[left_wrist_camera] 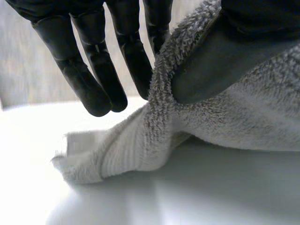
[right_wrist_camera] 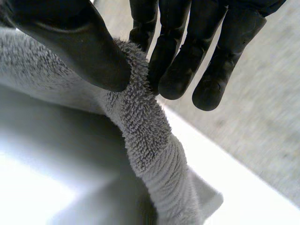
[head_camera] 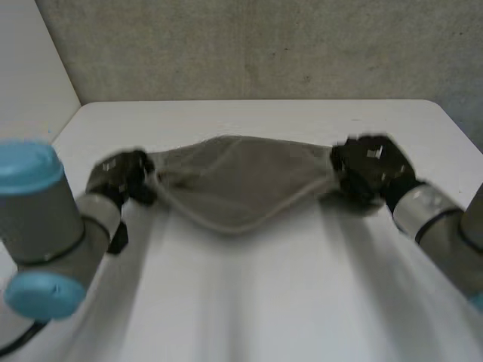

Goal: Fold the towel.

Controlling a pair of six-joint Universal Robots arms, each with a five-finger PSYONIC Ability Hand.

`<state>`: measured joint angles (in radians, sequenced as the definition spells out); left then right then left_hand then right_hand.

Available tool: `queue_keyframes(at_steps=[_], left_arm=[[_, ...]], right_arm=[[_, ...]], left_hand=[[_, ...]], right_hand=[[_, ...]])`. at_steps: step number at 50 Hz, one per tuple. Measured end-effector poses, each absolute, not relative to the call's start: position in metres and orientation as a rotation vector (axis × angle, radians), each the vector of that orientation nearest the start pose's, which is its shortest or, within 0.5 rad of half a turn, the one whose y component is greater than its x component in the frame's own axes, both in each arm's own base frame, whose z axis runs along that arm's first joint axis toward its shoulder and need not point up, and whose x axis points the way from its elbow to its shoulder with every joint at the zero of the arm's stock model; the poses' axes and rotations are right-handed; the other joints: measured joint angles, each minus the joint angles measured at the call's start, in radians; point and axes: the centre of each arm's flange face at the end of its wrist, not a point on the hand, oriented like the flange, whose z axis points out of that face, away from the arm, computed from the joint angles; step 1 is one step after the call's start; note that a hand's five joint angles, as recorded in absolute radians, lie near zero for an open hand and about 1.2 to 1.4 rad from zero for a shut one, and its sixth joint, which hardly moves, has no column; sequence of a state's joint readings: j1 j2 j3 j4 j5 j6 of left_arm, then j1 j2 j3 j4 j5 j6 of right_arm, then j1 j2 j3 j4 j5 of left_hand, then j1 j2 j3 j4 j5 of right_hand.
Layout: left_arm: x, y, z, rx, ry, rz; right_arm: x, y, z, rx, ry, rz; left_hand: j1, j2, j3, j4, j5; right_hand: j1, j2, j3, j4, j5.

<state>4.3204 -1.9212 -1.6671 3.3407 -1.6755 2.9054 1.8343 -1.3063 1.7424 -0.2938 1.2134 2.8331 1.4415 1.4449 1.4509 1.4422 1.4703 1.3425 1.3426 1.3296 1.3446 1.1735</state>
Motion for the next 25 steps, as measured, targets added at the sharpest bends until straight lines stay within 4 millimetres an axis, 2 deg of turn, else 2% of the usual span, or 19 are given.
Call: queue_keyframes(at_steps=[3, 6, 9, 13, 16, 22, 25], left_arm=[[-0.235, -0.26, 0.163, 0.097, 2.786, -1.981], [-0.227, -0.249, 0.15, 0.09, 2.816, -1.902], [-0.224, -0.243, 0.149, 0.091, 2.824, -1.883], [-0.224, -0.238, 0.158, 0.101, 2.812, -1.91], [-0.225, -0.236, 0.175, 0.132, 2.769, -1.983], [-0.23, -0.235, 0.203, 0.272, 2.645, -2.104], [-0.235, -0.236, 0.211, 0.413, 2.578, -2.134]], right_arm=[[0.24, -0.266, 0.18, -1.025, 2.048, -1.841], [0.237, -0.255, 0.163, -1.106, 2.097, -1.794], [0.235, -0.25, 0.156, -1.137, 2.117, -1.772], [0.234, -0.248, 0.153, -1.147, 2.125, -1.761], [0.234, -0.247, 0.153, -1.144, 2.125, -1.755], [0.235, -0.245, 0.151, -1.142, 2.124, -1.742], [0.235, -0.243, 0.15, -1.144, 2.126, -1.735]], left_hand=[[-0.055, -0.086, -0.091, -0.087, -0.094], [-0.304, -0.306, -0.294, -0.298, -0.317], [-0.569, -0.567, -0.573, -0.571, -0.583], [-0.867, -0.866, -0.884, -0.871, -0.908], [-1.111, -1.107, -1.129, -1.111, -1.16], [-1.128, -1.137, -1.154, -1.13, -1.193], [-1.128, -1.137, -1.154, -1.13, -1.193]], right_hand=[[0.0, 0.0, 0.0, 0.0, 0.0], [0.0, 0.0, 0.0, 0.0, 0.0], [0.0, 0.0, 0.0, 0.0, 0.0], [0.0, 0.0, 0.0, 0.0, 0.001], [0.0, 0.0, 0.0, 0.0, 0.0], [0.0, 0.0, 0.0, 0.0, 0.0], [0.0, 0.0, 0.0, 0.0, 0.0]])
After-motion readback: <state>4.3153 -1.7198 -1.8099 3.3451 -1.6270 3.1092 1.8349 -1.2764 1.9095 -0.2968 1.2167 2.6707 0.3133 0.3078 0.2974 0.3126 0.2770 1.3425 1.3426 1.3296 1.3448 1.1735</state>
